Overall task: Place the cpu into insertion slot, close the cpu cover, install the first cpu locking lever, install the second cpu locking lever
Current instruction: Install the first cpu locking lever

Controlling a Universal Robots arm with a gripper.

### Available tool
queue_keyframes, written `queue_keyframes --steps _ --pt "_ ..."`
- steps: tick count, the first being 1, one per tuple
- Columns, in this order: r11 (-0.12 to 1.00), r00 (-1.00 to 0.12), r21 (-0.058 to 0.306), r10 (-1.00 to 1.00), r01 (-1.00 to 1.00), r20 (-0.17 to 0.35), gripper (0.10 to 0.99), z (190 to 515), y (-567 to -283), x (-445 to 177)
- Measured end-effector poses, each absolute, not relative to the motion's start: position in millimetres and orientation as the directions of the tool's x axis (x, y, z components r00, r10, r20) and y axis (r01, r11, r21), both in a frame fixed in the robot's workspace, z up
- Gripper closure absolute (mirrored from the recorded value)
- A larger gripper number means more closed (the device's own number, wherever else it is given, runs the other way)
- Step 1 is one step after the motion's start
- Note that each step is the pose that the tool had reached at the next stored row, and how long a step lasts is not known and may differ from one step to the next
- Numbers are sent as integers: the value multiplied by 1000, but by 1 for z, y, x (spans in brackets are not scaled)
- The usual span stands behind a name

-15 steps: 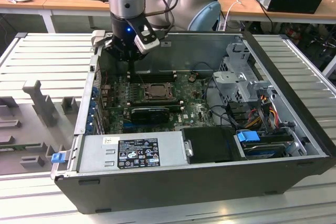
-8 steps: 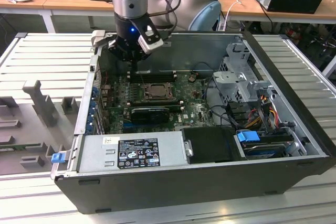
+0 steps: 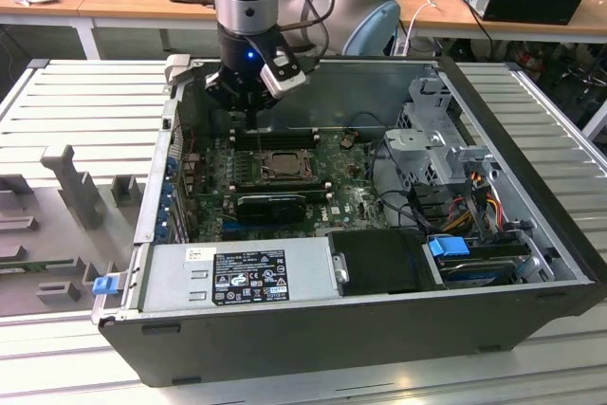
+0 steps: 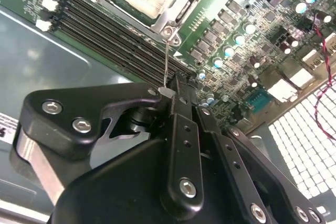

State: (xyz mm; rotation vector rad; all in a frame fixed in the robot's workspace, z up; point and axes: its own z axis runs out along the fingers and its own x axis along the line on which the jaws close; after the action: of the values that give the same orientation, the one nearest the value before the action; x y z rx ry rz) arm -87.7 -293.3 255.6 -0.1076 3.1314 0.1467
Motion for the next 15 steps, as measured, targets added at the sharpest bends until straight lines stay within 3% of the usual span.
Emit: queue_keyframes --steps 9,12,15 --pt "993 -998 93 -68 -69 -8 980 254 -293 -59" --pt "989 -998 133 -68 -69 -11 980 253 -293 -52" --pt "987 -996 134 -87 -88 -11 980 242 -293 -42"
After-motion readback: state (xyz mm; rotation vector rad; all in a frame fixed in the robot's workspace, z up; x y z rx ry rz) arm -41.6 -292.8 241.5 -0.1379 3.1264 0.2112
